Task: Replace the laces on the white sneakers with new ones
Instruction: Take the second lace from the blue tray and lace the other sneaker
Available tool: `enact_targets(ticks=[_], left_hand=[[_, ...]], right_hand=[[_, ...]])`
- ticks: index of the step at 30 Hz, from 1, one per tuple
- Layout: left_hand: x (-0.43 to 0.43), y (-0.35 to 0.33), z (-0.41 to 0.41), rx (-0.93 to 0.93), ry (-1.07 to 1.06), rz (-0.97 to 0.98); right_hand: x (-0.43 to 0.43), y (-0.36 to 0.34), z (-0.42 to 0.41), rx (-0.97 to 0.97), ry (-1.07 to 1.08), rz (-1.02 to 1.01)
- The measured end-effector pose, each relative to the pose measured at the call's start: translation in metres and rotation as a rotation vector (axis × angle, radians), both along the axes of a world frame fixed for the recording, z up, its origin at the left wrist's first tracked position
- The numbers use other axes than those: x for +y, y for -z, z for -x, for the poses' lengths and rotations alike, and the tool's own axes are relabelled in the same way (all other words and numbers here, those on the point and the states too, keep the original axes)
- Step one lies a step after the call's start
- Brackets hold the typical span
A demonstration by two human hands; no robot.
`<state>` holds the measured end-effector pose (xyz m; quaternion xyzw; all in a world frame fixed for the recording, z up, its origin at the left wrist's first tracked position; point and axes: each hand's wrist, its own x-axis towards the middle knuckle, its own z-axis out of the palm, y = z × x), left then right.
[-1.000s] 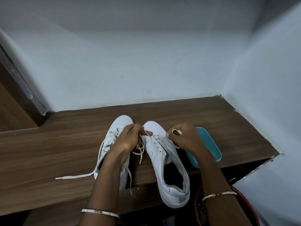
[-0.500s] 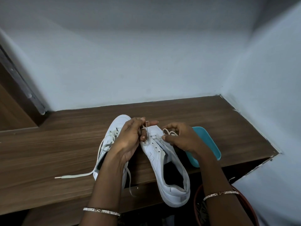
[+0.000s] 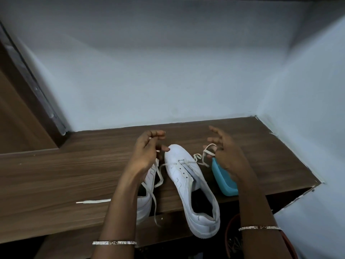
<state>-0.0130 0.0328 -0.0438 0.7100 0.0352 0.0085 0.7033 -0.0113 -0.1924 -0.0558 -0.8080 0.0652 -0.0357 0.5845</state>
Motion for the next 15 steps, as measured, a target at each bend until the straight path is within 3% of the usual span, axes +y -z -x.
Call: enact_targets(ticks=[10,12,15], left_hand=[[0.003,-0.036,0.054,-0.091,0.186,0.367],[-0.001,-0.042,0.069,-0.091,0.183,0.268],[-0.01,-0.046,0.089,-0.11,0.244,-0.031]], right_hand=[[0.023,-0.054,0.061,-0.185,0.012,-0.269],[0.027,-0.06,0.075,-0.175,0.03,-0.3],[0.033,-0.067,0.096,-0.162,0.029,-0.31]])
